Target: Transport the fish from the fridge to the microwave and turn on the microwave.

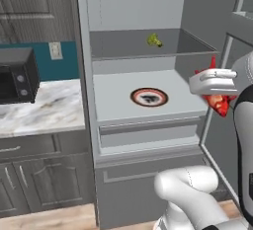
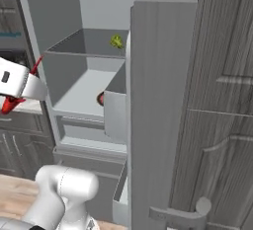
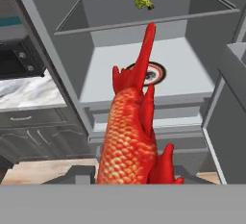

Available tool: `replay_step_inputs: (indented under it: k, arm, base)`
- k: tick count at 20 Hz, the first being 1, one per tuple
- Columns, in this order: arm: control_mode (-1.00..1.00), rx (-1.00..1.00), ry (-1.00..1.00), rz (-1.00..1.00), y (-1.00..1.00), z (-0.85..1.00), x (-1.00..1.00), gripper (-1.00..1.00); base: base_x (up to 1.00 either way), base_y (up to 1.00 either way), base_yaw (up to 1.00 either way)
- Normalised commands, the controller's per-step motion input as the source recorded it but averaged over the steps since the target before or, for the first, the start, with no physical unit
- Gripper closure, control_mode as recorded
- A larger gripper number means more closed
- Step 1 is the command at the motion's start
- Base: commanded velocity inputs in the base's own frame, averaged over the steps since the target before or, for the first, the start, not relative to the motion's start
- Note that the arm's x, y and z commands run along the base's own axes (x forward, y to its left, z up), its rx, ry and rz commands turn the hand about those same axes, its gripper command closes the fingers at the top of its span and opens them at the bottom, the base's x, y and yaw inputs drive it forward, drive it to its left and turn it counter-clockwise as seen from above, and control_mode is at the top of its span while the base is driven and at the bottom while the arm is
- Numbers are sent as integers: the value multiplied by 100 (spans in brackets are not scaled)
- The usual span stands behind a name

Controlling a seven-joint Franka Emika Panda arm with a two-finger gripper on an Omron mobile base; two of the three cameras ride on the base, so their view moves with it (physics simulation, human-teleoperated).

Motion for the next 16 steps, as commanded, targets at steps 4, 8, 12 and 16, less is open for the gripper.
replay_step_inputs:
  k: [4,8,12,16]
  arm:
    - [100,0,0,0,0,0,0,100]
    - [100,0,0,0,0,0,0,100]
    - [100,0,0,0,0,0,0,100]
    - [100,0,0,0,0,0,0,100]
  base:
    - [-27,41,29]
    - [-9,55,41]
    - [-6,59,44]
    - [-17,64,47]
